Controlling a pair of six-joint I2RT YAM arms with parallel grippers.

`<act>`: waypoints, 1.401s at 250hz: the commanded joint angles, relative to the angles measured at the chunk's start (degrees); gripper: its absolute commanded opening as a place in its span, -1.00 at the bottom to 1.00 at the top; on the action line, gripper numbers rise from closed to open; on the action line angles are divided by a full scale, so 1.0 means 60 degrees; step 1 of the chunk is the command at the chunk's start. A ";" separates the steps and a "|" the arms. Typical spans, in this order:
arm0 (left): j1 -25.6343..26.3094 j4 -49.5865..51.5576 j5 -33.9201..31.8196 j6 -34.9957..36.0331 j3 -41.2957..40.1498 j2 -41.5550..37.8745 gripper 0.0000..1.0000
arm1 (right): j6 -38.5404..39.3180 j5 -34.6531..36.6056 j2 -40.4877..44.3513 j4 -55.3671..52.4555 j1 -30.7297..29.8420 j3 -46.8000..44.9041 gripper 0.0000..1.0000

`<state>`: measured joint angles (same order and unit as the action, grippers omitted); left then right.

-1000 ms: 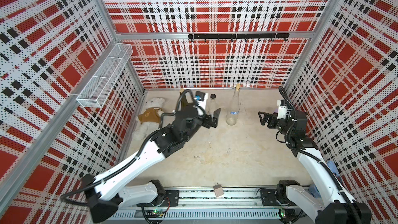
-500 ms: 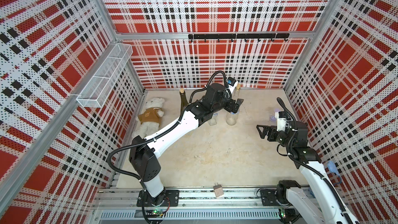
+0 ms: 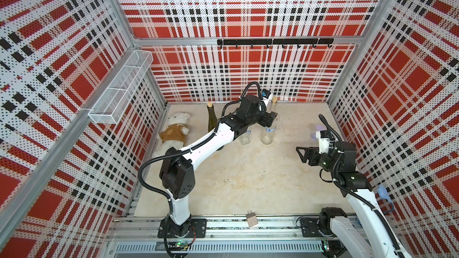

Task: Remove the label from the bottle
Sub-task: Move the bottle to the center of the board.

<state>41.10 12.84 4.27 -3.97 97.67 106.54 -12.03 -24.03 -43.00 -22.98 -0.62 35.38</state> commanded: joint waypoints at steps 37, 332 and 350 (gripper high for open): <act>-0.0178 -0.0704 0.0445 -0.0151 0.0719 0.0362 0.61 | 0.0043 -0.0052 0.0253 -0.0123 0.0016 -0.0003 0.63; -0.0467 -0.0464 0.1242 0.0465 0.2032 0.1672 0.04 | 0.0160 0.0340 0.0436 -0.0707 0.0010 0.0062 0.60; -0.0482 -0.0507 0.1222 0.0454 0.2051 0.1707 -0.02 | 0.0199 0.0385 0.0459 -0.0725 0.0016 0.0066 0.59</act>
<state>38.59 11.11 11.60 -1.74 108.38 115.70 -11.99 -22.52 -41.17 -27.66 -0.62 35.46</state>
